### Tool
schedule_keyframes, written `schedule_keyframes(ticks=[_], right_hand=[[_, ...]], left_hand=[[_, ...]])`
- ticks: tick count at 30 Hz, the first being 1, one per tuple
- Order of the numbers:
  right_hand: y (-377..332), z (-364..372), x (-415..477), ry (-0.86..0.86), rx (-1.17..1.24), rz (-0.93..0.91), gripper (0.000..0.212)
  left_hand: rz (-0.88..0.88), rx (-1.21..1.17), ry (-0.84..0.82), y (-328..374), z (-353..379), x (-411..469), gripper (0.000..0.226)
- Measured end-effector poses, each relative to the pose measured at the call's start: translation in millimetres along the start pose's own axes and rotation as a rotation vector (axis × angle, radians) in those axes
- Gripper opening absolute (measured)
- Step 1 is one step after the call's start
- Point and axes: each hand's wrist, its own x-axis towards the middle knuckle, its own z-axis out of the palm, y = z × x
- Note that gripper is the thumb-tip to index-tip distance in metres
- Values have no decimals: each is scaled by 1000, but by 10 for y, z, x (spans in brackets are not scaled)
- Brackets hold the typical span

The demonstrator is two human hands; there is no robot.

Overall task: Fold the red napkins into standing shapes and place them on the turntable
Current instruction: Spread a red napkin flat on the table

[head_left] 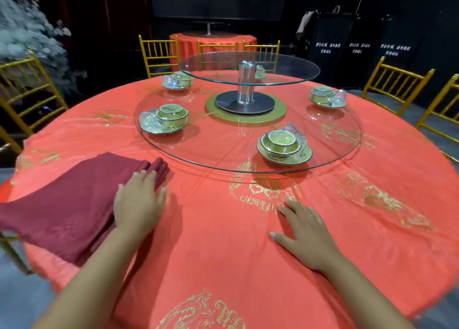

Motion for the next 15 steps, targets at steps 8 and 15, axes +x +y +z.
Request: schedule_keyframes(ticks=[8,15], right_hand=[[-34,-34,-11,19,-5,-12,75],[-94,-72,-26,13,4,8,72]], left_hand=[[-253,-13,-127,-588,-105,29,29],[-209,-32,-215,-566,-122,29,39]])
